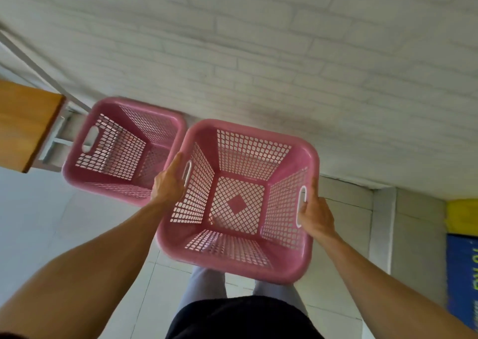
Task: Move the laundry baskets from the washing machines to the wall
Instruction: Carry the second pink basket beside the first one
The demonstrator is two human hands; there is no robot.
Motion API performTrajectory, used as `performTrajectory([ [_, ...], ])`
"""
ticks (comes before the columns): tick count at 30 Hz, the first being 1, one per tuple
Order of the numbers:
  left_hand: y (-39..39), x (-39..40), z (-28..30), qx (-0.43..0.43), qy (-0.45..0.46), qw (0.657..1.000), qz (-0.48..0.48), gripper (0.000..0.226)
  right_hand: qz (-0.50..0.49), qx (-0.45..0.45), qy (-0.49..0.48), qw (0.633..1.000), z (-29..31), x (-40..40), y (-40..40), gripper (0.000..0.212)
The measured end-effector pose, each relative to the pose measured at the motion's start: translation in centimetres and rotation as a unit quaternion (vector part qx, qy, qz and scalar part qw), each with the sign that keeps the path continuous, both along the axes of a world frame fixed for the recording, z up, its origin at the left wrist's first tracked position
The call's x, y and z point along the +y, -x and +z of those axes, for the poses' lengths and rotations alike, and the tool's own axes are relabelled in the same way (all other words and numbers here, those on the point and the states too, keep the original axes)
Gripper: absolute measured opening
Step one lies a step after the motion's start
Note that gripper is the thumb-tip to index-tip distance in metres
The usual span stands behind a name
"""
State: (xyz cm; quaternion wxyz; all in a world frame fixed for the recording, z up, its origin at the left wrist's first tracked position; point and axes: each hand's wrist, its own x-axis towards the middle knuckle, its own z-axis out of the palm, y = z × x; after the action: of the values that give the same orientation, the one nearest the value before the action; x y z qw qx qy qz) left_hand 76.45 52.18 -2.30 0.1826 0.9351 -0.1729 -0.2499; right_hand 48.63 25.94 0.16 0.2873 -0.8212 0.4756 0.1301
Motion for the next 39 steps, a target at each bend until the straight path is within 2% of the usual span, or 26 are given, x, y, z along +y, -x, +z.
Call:
performTrajectory([
  [7,-5.4,-1.1,-4.9,0.043,-0.051,0.998,-0.022,0.077,-0.042,-0.043,0.011,0.998,-5.9,2.2,-3.4,0.088],
  [13,-7.8,-2.3,-10.5,0.025,-0.096,0.994,0.048,0.075,-0.026,-0.043,0.004,0.999,-12.5,0.8,-6.3,0.095],
  [18,-9.3,-2.2,-14.4,-0.015,-0.152,0.988,-0.031,0.075,-0.050,-0.056,-0.023,0.997,-18.1,-0.5,-7.5,0.097],
  [23,-9.0,-2.8,-15.8,-0.054,-0.134,0.988,-0.047,0.062,-0.064,-0.033,-0.050,0.996,-21.5,-1.5,-7.9,0.096],
  [28,-8.5,-2.9,-16.7,-0.043,-0.119,0.992,-0.011,0.060,-0.073,-0.013,-0.063,0.995,-22.8,-1.5,-8.5,0.087],
  [35,-8.0,-1.9,-18.1,-0.068,-0.075,0.991,-0.089,0.068,-0.059,-0.016,-0.031,0.998,-22.1,-1.3,-9.6,0.070],
  [39,-7.2,-1.7,-17.6,-0.080,-0.077,0.988,-0.106,0.069,-0.036,0.032,-0.057,0.997,-20.3,-1.4,-9.7,0.073],
])
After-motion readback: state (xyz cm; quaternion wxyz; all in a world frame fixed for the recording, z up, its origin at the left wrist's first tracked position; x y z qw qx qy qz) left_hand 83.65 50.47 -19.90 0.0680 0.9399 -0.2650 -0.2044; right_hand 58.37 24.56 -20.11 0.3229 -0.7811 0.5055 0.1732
